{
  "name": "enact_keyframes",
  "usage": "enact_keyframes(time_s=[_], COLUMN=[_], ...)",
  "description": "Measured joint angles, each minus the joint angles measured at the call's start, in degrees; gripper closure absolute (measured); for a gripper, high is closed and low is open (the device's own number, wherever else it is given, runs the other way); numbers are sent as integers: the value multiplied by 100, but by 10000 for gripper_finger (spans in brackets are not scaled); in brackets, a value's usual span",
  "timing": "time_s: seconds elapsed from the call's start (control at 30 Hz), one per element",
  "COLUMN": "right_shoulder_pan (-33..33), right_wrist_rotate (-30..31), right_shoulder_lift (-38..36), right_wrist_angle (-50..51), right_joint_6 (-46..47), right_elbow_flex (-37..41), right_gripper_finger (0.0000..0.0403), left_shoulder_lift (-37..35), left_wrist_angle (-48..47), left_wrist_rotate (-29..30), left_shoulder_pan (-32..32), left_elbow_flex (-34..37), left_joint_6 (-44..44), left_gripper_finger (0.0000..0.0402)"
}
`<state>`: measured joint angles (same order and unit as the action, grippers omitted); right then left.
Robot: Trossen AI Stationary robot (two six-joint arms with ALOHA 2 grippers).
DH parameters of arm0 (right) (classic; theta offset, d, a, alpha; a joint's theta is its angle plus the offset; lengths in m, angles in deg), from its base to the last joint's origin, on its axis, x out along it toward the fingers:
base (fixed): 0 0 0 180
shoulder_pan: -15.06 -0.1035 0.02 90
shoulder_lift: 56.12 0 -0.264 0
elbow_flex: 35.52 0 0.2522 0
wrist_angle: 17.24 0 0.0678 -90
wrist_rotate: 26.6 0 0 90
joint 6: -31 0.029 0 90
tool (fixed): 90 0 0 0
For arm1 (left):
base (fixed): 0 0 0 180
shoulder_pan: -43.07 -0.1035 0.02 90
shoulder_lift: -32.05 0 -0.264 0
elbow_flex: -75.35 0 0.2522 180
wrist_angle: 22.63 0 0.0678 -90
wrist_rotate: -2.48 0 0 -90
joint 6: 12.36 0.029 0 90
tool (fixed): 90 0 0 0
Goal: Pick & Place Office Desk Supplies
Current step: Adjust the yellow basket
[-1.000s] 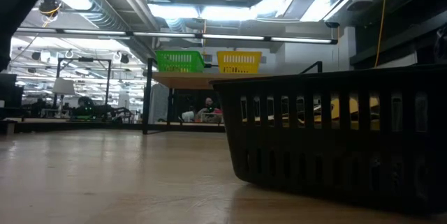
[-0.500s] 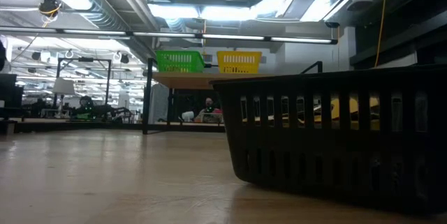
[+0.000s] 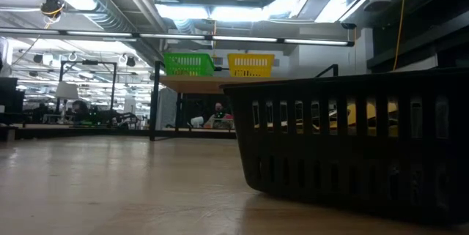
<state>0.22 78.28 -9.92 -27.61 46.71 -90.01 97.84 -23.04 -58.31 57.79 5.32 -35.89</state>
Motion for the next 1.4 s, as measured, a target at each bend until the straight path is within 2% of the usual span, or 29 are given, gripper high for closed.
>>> enact_keyframes(time_s=[0.13, 0.27, 0.4, 0.5, 0.6, 0.67, 0.73, 0.9, 1.0, 1.1, 1.2, 1.23, 1.3, 1.4], right_shoulder_pan=[675, 1126, 1361, 1434, 1465, 1467, 1467, 1672, 1972, 2304, 2560, 2633, 2797, 3220], right_wrist_rotate=[-777, -829, -828, -805, -774, -392, 369, 2312, 3126, 3185, 2709, 2617, 2542, 1822], right_shoulder_lift=[976, 1747, 2172, 2347, 2465, 2530, 2622, 3160, 3670, 4062, 4322, 4395, 4499, 4590], right_wrist_angle=[224, 248, 177, 249, 257, 409, 993, 4122, 5642, 6214, 6229, 6227, 6455, 7246], right_joint_6=[-126, 181, 362, 449, 144, -112, -185, -88, 254, 295, 312, 332, 749, 1843], right_elbow_flex=[-914, -1718, -2352, -2621, -2768, -2870, -3108, -4409, -5225, -5776, -6008, -6028, -6028, -6031], right_gripper_finger=[191, 191, 191, 191, 191, 191, 191, 200, 225, 287, 375, 388, 390, 398], left_shoulder_lift=[-308, -633, -1169, -1652, -2114, -2374, -2618, -3242, -3589, -3921, -4181, -4252, -4362, -4443], left_wrist_angle=[888, 1212, 1225, 1205, 1199, 885, 217, -1548, -2006, -2043, -2046, -2046, -2043, -2114], left_wrist_rotate=[296, 613, 984, 1001, 679, 401, 107, -869, -1230, -1389, -1425, -1431, -1429, -1398], left_shoulder_pan=[260, 536, 753, 827, 855, 854, 793, 390, 98, -108, -216, -229, -246, -246], left_elbow_flex=[750, 1328, 1913, 2279, 2456, 2495, 2468, 2357, 2359, 2357, 2357, 2357, 2347, 2343], left_joint_6=[-18, 159, 168, 144, 355, 521, 607, 111, 37, 182, 369, 420, 465, 471], left_gripper_finger=[397, 398, 398, 397, 400, 400, 400, 398, 400, 398, 398, 398, 400, 399])
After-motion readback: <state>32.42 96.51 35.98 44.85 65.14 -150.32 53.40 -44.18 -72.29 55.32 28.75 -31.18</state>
